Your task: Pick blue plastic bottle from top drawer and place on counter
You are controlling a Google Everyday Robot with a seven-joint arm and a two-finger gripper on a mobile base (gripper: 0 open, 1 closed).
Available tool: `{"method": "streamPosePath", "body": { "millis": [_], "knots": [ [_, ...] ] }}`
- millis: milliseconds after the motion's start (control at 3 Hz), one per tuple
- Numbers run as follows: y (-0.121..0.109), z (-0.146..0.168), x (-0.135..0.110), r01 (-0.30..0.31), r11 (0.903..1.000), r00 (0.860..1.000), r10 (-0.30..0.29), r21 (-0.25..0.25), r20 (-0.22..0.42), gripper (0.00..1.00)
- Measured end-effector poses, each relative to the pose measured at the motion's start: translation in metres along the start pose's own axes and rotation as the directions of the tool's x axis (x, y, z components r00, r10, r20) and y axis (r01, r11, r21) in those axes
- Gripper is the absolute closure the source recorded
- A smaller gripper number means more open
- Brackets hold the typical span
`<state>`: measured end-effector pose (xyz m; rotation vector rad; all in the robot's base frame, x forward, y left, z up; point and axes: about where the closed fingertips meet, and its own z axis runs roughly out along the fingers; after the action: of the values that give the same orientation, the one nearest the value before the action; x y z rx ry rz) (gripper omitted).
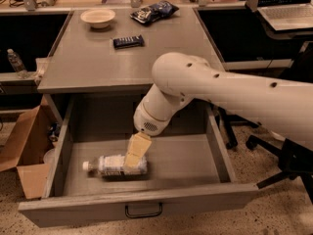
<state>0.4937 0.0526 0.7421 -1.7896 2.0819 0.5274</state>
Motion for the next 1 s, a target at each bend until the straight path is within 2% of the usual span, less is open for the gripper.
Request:
{"method": "streamPosePath", "body": {
  "millis": [667, 1000],
  "knots": [
    [-0.028, 0.072, 0.036, -0.096, 0.9937, 0.994, 0.098, 0.058, -0.039, 0.0],
    [-0.032, 0.098, 0.047, -0.129, 0.9901, 0.988, 0.133, 0.055, -0.073, 0.0]
  ]
}}
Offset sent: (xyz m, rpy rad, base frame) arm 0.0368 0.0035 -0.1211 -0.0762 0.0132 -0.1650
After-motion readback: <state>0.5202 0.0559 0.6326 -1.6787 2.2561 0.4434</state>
